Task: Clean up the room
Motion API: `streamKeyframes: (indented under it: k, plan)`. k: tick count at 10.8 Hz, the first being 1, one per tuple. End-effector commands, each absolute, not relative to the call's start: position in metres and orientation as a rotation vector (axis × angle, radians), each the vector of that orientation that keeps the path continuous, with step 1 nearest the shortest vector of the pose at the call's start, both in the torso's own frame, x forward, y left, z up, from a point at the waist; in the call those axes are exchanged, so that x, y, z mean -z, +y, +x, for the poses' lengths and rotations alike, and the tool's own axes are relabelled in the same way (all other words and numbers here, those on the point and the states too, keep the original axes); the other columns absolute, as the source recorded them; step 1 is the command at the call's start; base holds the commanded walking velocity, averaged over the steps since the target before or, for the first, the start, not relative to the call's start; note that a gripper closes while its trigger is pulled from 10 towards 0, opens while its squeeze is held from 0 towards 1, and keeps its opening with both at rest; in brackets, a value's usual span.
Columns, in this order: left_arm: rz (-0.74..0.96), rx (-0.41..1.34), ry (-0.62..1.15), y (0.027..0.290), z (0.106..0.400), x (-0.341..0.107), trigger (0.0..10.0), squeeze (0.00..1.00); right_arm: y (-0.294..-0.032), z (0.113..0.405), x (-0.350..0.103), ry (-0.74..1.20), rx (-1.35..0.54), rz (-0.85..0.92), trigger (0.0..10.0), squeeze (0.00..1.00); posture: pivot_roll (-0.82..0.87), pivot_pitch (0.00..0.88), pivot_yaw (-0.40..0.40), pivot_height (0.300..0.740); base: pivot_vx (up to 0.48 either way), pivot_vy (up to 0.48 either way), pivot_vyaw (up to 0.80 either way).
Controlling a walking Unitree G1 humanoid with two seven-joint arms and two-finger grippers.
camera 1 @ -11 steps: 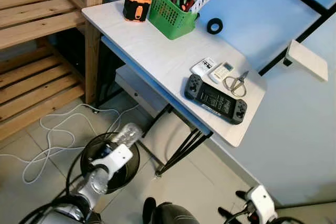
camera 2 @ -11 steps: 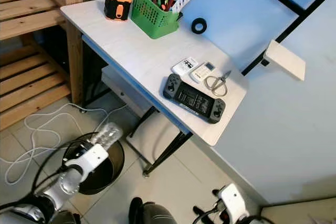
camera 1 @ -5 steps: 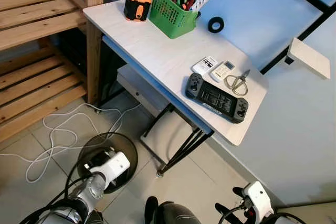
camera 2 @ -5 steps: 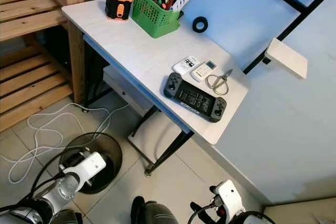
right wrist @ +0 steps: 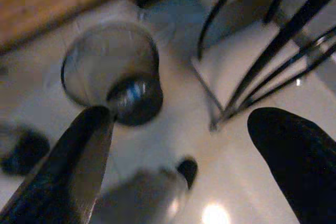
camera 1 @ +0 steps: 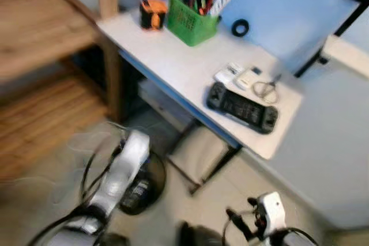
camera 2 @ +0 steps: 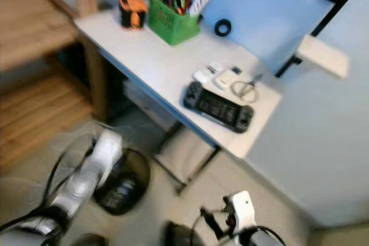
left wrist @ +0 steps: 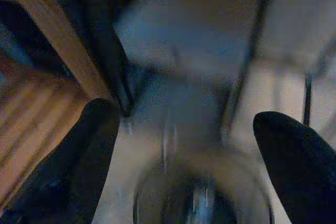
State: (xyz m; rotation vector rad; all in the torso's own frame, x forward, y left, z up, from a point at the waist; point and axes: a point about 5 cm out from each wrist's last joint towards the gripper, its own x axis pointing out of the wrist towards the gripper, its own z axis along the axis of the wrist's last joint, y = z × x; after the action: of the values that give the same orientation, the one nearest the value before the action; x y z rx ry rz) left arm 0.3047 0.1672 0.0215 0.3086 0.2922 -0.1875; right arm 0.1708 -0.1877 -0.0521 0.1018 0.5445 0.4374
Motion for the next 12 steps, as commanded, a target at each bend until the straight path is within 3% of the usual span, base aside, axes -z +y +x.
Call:
streamKeyframes:
  k: [1,2,3,5,6,10,12]
  plan:
    - [0.193,0.172,0.172,0.163,0.318,-0.046,10.0,0.00,-0.196,0.173,0.052,0.513,-0.318,0.132,10.0,0.00,-0.07,0.006,-0.072,0.740,0.000,0.000,0.00]
    - [0.117,0.221,0.077,0.151,0.327,-0.070,10.0,0.00,-0.194,0.215,0.007,0.318,-0.271,0.143,10.0,0.00,-0.06,0.000,-0.035,0.740,0.000,0.000,0.00]
    - [0.077,0.289,-0.011,0.136,0.327,-0.093,10.0,0.00,-0.189,0.239,-0.033,0.174,-0.264,0.139,10.0,0.00,-0.05,0.000,0.013,0.740,0.000,0.000,0.00]
    - [0.045,0.329,-0.218,0.116,0.312,-0.143,10.0,0.00,-0.188,0.262,-0.067,-0.029,-0.156,0.156,10.0,0.00,-0.05,0.000,0.049,0.740,0.000,0.000,0.00]
    - [0.111,0.332,-0.328,0.113,0.307,-0.163,10.0,0.00,-0.196,0.267,-0.087,-0.117,-0.058,0.142,10.0,0.00,-0.05,0.000,0.038,0.740,0.000,0.000,0.00]
    - [0.050,0.226,-0.143,0.119,0.305,-0.137,10.0,0.00,-0.192,0.268,-0.084,-0.032,-0.107,0.126,10.0,0.00,-0.03,0.000,-0.007,0.740,0.000,0.000,0.00]
    - [0.067,0.159,-0.202,0.138,0.296,-0.147,10.0,0.00,-0.218,0.262,-0.102,-0.122,0.085,0.115,10.0,0.00,-0.04,0.000,-0.022,0.740,0.000,0.000,0.00]
